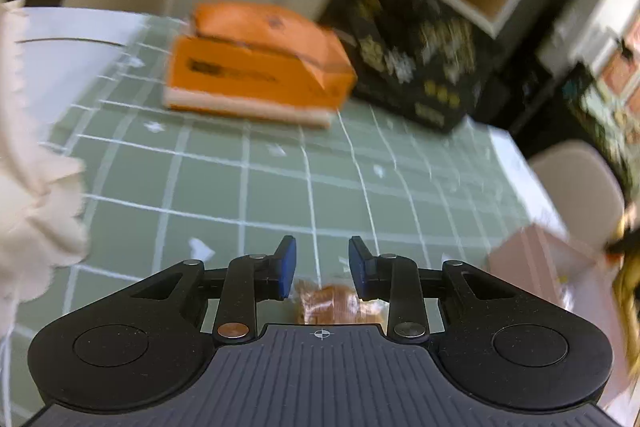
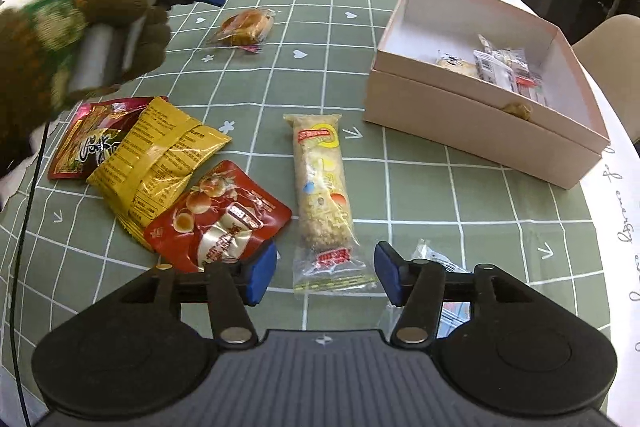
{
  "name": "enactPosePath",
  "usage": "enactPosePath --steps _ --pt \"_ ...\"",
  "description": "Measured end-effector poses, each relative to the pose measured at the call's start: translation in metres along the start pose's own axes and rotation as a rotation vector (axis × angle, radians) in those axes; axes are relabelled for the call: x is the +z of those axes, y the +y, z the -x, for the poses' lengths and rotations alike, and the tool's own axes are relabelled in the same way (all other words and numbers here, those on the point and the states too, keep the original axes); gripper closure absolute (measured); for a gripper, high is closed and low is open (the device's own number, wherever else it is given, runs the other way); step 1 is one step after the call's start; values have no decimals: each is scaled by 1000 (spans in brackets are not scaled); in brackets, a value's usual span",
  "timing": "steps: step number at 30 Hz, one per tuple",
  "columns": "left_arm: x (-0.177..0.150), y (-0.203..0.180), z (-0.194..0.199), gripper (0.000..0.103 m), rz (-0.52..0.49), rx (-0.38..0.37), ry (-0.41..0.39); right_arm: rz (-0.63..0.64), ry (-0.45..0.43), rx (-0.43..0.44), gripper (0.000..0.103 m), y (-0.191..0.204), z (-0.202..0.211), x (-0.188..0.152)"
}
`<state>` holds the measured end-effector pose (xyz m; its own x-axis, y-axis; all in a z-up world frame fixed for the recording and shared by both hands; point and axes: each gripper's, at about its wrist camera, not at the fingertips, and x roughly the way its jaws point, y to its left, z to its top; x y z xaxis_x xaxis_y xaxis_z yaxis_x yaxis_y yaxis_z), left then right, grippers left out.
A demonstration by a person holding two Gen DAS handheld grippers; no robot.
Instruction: Organize snacks
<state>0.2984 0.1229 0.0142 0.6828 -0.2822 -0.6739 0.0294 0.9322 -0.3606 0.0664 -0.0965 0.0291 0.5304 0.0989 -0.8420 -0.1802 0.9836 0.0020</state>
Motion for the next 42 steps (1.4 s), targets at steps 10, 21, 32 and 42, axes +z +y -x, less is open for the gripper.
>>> enactPosePath --steps 10,21,32,42 --pt "-90 -37 46 76 -250 -248 188 -43 -63 15 47 -18 12 2" --pt "-98 5 126 75 -83 -177 93 24 -69 151 38 36 -12 54" --pt "-145 -31 160 75 -294 -240 249 -162 -84 80 52 -11 28 42" --pt "-198 -152 133 75 -429 -378 355 -262 -14 -268 52 -108 48 -64"
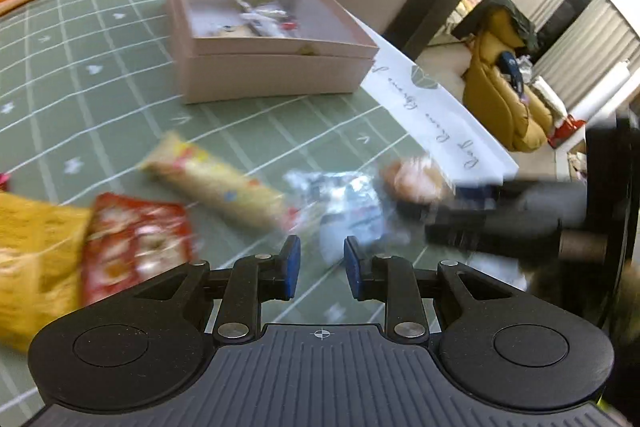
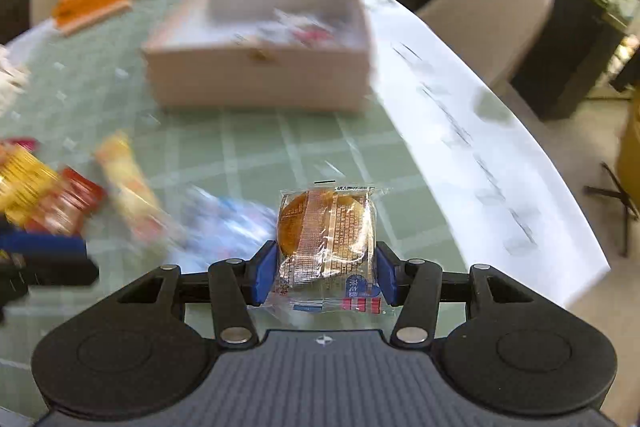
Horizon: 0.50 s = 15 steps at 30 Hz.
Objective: Organize snacks
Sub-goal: 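Grasp the wrapped round cake with the right gripper and lift it, then grasp the clear cube-candy bag with the left gripper while right holds the cake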
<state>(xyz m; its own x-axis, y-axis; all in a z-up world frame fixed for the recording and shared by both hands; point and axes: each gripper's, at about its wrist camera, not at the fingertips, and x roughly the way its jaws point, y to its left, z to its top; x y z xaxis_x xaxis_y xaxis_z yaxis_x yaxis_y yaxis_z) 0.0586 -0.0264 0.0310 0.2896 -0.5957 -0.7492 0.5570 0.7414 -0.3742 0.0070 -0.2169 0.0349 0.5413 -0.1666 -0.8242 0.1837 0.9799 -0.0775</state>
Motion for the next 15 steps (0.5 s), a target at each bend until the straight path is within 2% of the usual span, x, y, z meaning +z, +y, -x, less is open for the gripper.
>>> enactPosePath --steps 2,4,6,9,12,14,15 --pt "5 -11 -13 75 5 7 12 -41 17 6 52 -9 -6 -9" --pt "10 -20 -22 75 -9 23 12 -87 17 55 52 -14 -8 -15" --pt "13 -27 -28 74 -57 55 -2 -63 7 110 52 -6 -7 -17" --pt "21 -30 -40 73 -165 163 -6 -11 -8 182 52 -3 -5 -25" --pt "35 -17 -50 73 -210 255 10 6 -16 188 52 -10 -3 -27" --pt "45 -4 -50 73 -195 255 16 2 -21 157 52 -20 -2 -28" --pt "49 0 -49 73 -188 221 21 6 -25 158 52 -24 1 -28"
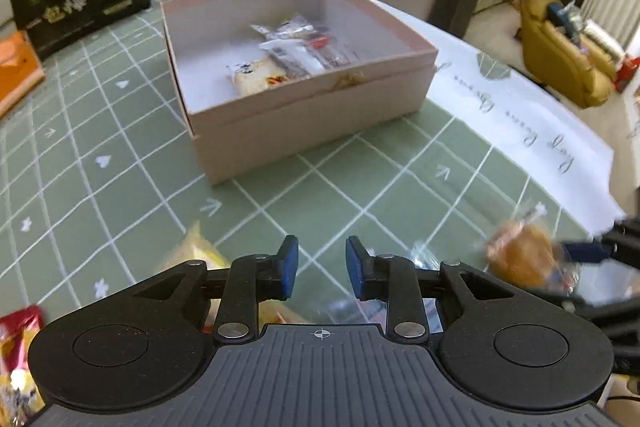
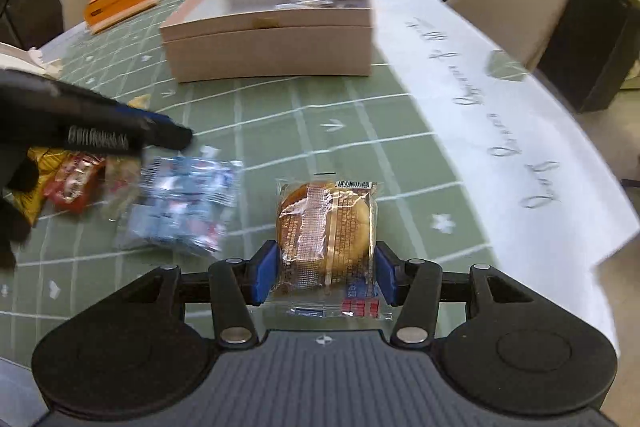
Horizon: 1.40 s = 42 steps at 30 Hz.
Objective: Organize snacks
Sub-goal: 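Grasp the clear cube-candy bag with the left gripper while right holds the cake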
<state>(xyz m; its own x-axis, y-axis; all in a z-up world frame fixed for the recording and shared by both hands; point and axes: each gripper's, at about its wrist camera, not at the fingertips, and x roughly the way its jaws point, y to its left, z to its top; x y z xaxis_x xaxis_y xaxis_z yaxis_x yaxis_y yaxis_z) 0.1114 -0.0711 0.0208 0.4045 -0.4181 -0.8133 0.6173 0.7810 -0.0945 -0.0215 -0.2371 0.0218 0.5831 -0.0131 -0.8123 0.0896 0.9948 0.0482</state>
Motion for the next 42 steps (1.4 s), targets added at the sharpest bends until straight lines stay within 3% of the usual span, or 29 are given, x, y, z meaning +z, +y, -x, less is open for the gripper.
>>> enactPosePath --steps 2,7,12,17,21,24,28,33,38,42 --pt "3 5 -2 73 6 -82 20 11 2 56 52 -1 8 -4" --pt "-11 6 0 72 16 -146 68 45 55 202 53 21 15 -11" --pt "-26 21 21 68 57 -135 68 52 -2 167 52 34 -15 18" --pt "-29 -2 50 67 -167 -97 18 46 -37 84 52 19 -28 36" --pt "-30 -39 40 67 -276 -16 26 13 -4 75 41 -2 -28 30" --pt "-33 -60 21 67 -277 -8 71 5 5 48 40 -6 -27 22" --pt "-38 -76 13 50 -294 -27 67 18 7 19 35 -7 -27 7" --pt "-32 -67 11 52 -224 -52 62 48 -11 -12 29 -4 -25 0" --pt "-32 -53 14 56 -213 43 46 27 -24 -21 20 -6 -27 -3" --pt "-33 -47 16 46 -206 -8 58 32 -34 -18 16 -4 -27 -6"
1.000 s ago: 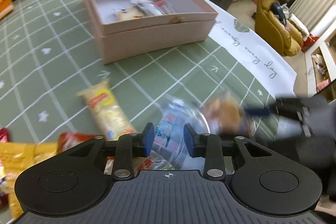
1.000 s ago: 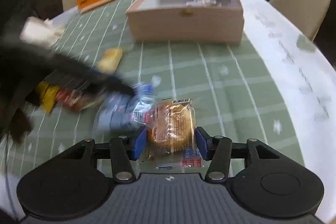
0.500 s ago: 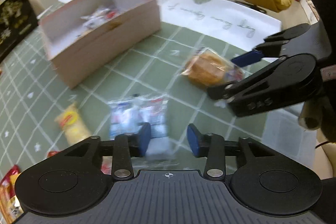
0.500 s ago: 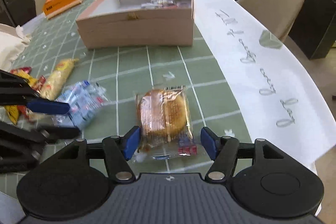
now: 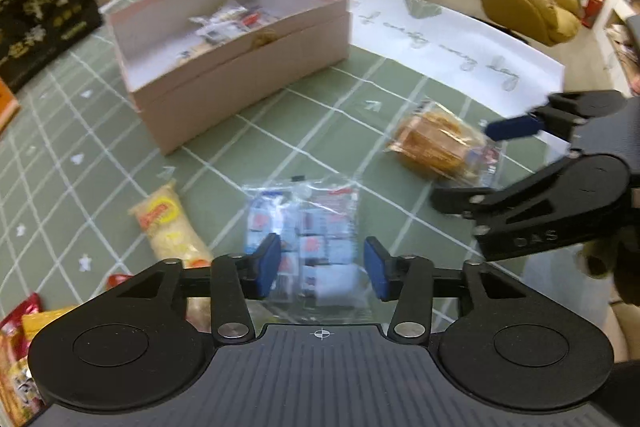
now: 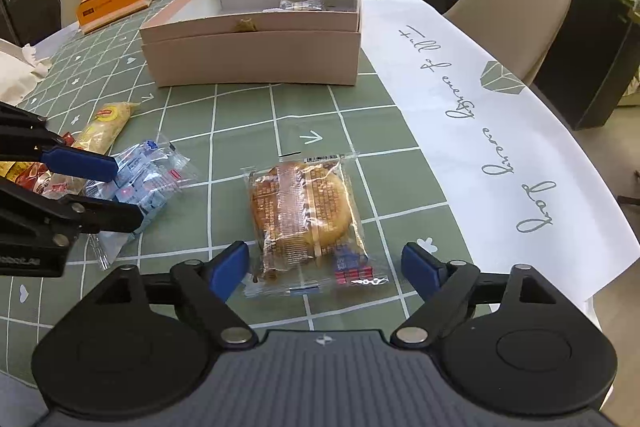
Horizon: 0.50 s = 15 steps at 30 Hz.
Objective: Organize snacks
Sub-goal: 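Grasp the clear cube-candy bag with the left gripper while right holds the cake, then carry the cake and cube-candy bag over the pink box and release both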
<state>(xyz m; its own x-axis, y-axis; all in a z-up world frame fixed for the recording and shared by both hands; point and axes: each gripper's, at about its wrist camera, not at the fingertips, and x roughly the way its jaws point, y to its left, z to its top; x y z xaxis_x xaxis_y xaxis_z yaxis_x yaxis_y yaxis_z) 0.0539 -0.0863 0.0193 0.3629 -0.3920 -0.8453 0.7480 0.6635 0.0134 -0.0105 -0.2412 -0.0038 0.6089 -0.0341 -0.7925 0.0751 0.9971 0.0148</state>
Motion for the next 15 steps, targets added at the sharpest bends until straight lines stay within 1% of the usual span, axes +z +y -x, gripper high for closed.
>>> enactPosePath --steps 1,2,3,5,6,7,8,9,11,12,13,15 --pt "1 -3 -1 38 -17 -7 3 6 -3 4 13 0 -1 0" --pt "2 -7 -2 33 -33 -11 7 11 -4 8 12 0 -2 0" --pt "2 -10 -4 24 -38 -18 9 16 -4 11 10 0 -4 1" --pt "2 -11 -4 24 -15 -15 -2 22 -1 14 7 -1 -6 3" --pt "1 -8 -3 27 3 2 -14 25 2 16 6 -2 -7 4" --pt "0 -5 -1 31 22 40 -28 28 3 17 5 -2 -8 5" --pt "-1 -2 -2 32 29 77 -30 31 6 19 4 -2 -9 6" --pt "-2 1 -2 30 36 107 -24 34 9 21 4 -3 -9 6" --pt "-2 14 -9 29 98 86 6 35 14 24 4 -3 -10 7" --pt "-2 19 -13 27 131 72 27 36 15 25 4 -3 -10 7" --pt "-1 20 -14 26 142 73 13 37 16 27 4 -3 -11 7" --pt "4 20 -17 26 158 84 18 37 27 32 4 -3 -12 9"
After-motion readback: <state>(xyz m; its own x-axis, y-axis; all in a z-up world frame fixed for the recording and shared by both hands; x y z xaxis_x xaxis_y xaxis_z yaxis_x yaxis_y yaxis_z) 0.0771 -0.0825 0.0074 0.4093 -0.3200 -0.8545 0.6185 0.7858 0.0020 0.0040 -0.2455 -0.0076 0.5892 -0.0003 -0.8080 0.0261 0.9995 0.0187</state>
